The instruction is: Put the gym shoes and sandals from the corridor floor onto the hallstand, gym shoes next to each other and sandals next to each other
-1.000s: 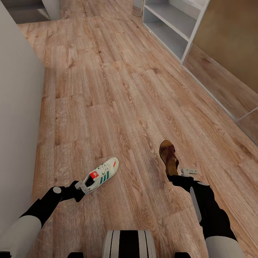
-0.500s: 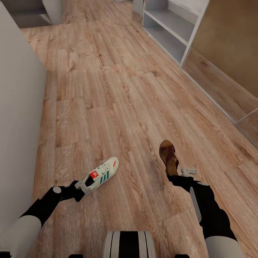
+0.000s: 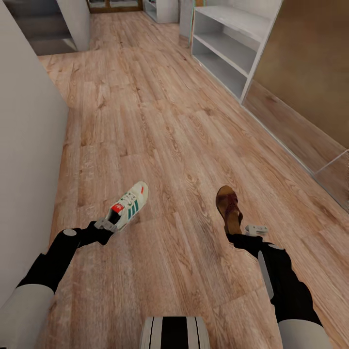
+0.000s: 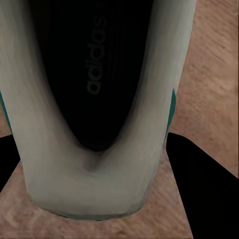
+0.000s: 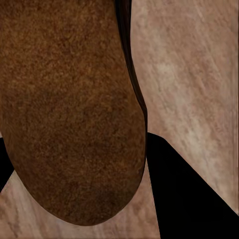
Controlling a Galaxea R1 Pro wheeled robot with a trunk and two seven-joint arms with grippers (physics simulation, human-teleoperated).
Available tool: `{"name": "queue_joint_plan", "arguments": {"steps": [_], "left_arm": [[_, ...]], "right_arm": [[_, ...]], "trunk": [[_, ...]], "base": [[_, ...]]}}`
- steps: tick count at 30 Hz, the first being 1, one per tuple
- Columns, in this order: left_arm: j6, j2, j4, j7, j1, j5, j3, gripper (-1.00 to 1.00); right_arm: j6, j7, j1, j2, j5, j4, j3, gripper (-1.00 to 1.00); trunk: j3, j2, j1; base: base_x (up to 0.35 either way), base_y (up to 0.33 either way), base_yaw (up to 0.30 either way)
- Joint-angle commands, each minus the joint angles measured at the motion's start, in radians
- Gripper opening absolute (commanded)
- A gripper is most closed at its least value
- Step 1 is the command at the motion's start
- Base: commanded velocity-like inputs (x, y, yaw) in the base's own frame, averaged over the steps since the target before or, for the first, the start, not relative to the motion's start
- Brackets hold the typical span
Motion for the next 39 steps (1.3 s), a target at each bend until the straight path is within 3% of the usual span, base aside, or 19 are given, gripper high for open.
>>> {"name": "queue_joint_plan", "arguments": {"steps": [1,5,7,8,10,11,13,14,17,18,22,31,39], "left_arm": [[0.013,-0.001,-0.012,-0.008,0.0,0.007,0.004,-1.0],[0.039,-0.003,-0.076,-0.006,0.002,0.155,0.058,-1.0],[0.04,-0.019,-0.08,-0.006,0.005,0.177,0.064,-1.0],[0.041,-0.05,-0.082,-0.004,0.007,0.191,0.067,-1.0],[0.04,-0.075,-0.082,-0.003,0.009,0.2,0.069,-1.0],[0.04,-0.11,-0.082,-0.003,0.01,0.206,0.071,-1.0],[0.04,-0.139,-0.082,-0.002,0.01,0.214,0.072,-1.0],[0.04,-0.171,-0.077,-0.002,0.011,0.242,0.073,-1.0],[0.037,-0.182,-0.022,0.0,0.02,0.266,0.086,-1.0],[0.035,-0.185,0.017,-0.001,0.024,0.3,0.23,-1.0],[0.035,-0.187,0.025,-0.002,0.027,0.304,0.266,-1.0],[0.034,-0.209,0.053,-0.001,0.028,0.302,0.27,-1.0],[0.034,-0.211,0.054,-0.002,0.028,0.302,0.271,-1.0]], "right_arm": [[0.005,0.008,0.0,0.001,0.01,-0.009,-0.003,-1.0],[0.004,0.009,0.0,0.002,0.011,-0.041,-0.002,-1.0],[0.003,0.008,0.0,0.002,0.012,-0.044,-0.001,-1.0],[0.003,0.007,0.0,0.001,0.015,-0.046,-0.001,-1.0],[0.003,0.006,0.0,0.001,0.018,-0.047,-0.001,-1.0],[0.003,0.004,0.0,0.002,0.019,-0.047,-0.001,-1.0],[0.003,0.003,0.0,0.002,0.02,-0.047,0.0,-1.0],[0.003,0.002,0.0,0.003,0.02,-0.047,0.0,-1.0],[0.003,0.002,-0.001,0.003,0.02,-0.047,0.0,-1.0],[0.003,0.001,0.0,0.004,0.02,-0.047,0.001,-1.0],[0.003,0.003,0.0,0.004,0.02,-0.046,0.0,-1.0],[0.003,0.006,0.0,0.004,0.019,-0.046,0.001,-1.0],[0.003,0.007,0.0,0.005,0.018,-0.046,0.001,-1.0]], "trunk": [[0.003,0.0,0.0],[0.019,0.001,-0.002],[0.026,0.001,-0.003],[0.03,0.002,-0.004],[0.038,0.002,-0.005],[0.042,0.002,-0.005],[0.05,0.003,-0.006],[0.053,0.003,-0.006],[0.065,0.004,-0.008],[0.07,0.004,-0.008],[0.092,0.005,-0.01],[0.141,0.007,-0.014],[0.185,0.009,-0.018]], "base": [[0.0,0.0,0.0],[0.0,0.0,0.0],[0.0,0.0,0.0],[0.0,0.0,0.0],[0.0,0.0,0.0],[0.0,0.0,0.0],[0.0,0.0,0.0],[0.0,0.0,0.0],[0.0,0.0,0.0],[0.0,0.0,0.0],[0.0,0.0,0.0],[0.0,0.0,0.0],[0.0,0.0,0.0]]}}
